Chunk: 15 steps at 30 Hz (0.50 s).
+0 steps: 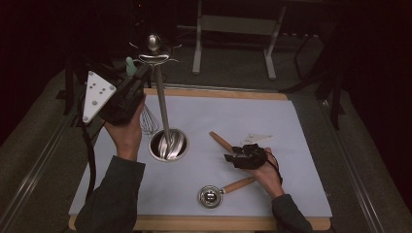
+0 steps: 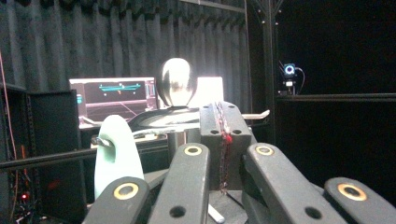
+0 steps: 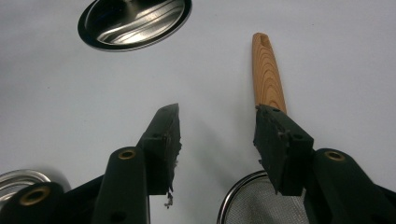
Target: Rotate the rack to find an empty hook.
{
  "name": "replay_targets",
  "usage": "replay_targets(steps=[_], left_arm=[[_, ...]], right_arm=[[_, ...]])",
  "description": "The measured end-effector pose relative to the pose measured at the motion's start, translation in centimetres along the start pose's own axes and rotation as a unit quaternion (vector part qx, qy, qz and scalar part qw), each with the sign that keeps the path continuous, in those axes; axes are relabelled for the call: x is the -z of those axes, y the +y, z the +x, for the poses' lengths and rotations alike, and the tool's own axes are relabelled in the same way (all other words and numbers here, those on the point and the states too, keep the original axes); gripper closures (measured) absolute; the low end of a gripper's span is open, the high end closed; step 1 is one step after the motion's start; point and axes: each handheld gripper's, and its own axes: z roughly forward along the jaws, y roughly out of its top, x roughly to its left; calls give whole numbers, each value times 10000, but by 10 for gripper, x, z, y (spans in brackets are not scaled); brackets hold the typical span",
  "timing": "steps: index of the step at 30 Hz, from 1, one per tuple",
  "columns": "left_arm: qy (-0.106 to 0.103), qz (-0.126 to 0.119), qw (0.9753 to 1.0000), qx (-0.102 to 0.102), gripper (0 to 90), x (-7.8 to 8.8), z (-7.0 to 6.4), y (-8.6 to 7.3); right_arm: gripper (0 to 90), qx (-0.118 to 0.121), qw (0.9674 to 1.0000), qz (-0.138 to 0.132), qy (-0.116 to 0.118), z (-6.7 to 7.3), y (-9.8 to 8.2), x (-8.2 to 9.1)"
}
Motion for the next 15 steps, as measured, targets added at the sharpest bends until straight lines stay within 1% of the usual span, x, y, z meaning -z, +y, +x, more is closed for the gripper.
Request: replay_targets(steps=[5,8,10,15], left_arm=[[-7,-45,9999,-115,900,1,-3,0],[-82,-20,9999,-113,900,0,-4,1],[-89,0,9998,-162,900,-1,-4,1],[-63,-25,9998,-167,900,1,-2,1]], right_arm=[[500,-18,10000,-1,-3,-1,-1,0],[500,-38,10000,3,-5,-1,-2,0],[500,-38,10000,7,-4,-2,-2,0],[500,-44,10000,-13,-8,-2,-2,2]])
